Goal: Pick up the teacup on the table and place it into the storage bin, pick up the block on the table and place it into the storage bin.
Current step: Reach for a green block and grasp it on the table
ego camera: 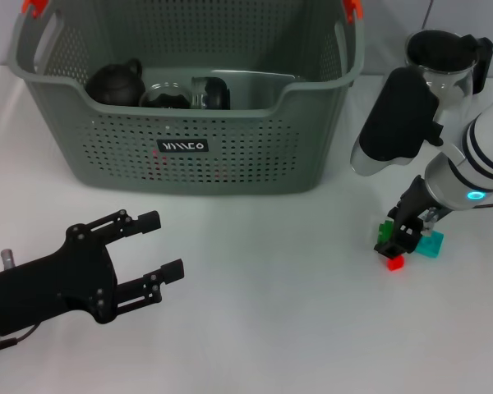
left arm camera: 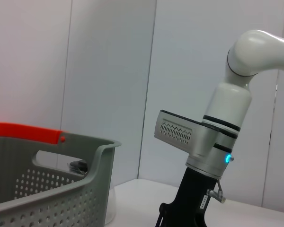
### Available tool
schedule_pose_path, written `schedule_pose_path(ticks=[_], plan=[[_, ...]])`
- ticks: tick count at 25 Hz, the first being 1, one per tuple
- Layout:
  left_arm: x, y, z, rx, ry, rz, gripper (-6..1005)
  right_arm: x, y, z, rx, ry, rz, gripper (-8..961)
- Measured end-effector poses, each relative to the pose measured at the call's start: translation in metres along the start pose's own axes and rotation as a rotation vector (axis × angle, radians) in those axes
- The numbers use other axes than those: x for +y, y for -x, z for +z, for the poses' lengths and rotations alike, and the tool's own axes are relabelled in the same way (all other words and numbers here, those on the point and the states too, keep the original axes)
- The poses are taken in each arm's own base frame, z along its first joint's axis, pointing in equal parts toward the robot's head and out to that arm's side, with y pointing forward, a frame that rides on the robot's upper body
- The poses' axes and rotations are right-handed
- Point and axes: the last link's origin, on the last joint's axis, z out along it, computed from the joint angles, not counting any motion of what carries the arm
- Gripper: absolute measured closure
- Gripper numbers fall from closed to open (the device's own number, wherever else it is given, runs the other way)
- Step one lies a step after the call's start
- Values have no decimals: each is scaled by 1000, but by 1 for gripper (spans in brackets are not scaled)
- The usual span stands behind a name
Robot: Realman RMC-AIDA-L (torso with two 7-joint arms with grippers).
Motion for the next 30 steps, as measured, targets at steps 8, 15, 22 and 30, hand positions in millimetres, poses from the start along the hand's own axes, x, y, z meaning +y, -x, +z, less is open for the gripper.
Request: schedule_pose_path(ticks=[8,15,22,30], plan=[[0,0,0,-1,-1,-1,267,-2,1,0,-2,-16,1,343],[0,1,0,-1,-3,-2,267,-3,1,1,-4,-23,0,343],[0,1,0,-1,-3,-2,267,0,1,2,7,-16,-11,343],[0,1,0,-4,-8,-2,267,2,0,7,31,3,-10,342]])
